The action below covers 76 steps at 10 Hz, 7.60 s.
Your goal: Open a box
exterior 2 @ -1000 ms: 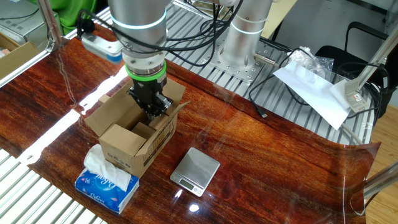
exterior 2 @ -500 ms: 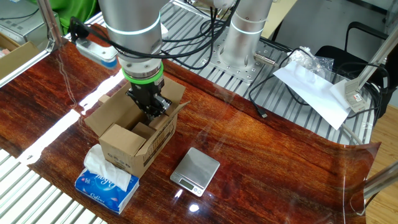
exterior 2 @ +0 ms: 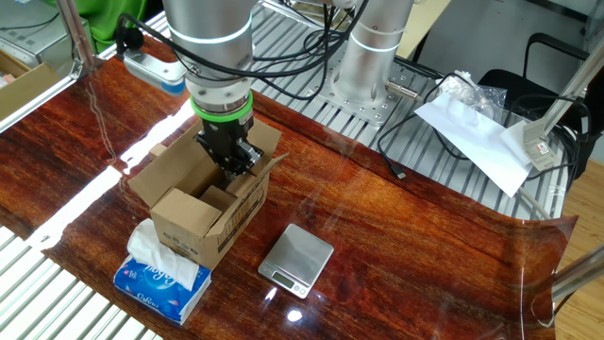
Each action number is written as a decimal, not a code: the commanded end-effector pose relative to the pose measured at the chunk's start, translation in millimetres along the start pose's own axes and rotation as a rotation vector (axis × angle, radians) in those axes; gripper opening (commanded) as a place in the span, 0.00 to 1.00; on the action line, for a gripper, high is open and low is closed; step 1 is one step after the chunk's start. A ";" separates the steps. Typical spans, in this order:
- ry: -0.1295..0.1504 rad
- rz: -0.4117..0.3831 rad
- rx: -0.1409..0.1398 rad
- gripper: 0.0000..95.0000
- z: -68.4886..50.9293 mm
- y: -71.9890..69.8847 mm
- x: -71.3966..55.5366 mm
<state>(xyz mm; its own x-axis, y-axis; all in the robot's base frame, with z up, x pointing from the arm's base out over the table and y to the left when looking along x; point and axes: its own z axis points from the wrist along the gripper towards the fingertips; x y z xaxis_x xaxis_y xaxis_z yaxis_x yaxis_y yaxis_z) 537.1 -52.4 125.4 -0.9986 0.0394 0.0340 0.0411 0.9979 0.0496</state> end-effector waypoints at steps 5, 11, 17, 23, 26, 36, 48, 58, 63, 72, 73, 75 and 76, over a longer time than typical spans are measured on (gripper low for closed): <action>-0.012 0.014 0.000 0.00 -0.4 -0.1 0.4; -0.043 0.024 0.004 0.00 3.5 -0.4 -13.5; -0.043 0.017 0.007 0.00 2.6 -5.1 -40.7; -0.038 0.007 0.029 0.00 -9.9 -3.6 -59.5; -0.036 0.005 0.032 0.00 -14.7 -2.8 -69.5; -0.017 0.002 0.046 0.00 -29.0 -0.4 -88.7; -0.007 0.006 0.060 0.00 -46.5 9.8 -117.7; -0.012 0.032 0.052 0.00 -42.9 18.0 -124.4; 0.002 0.010 0.036 0.00 -42.9 18.0 -124.4; -0.027 0.016 0.031 0.00 -42.9 18.0 -124.4; -0.031 0.011 0.031 0.00 -42.9 18.0 -124.4; -0.043 0.014 0.020 0.00 -42.9 18.0 -124.4; -0.039 0.019 0.021 0.00 -42.9 18.0 -124.4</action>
<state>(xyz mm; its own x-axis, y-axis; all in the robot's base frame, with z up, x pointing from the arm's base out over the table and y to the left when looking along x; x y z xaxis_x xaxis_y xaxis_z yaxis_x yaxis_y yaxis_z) 663.6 -41.5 164.7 -0.9981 0.0614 -0.0087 0.0611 0.9976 0.0310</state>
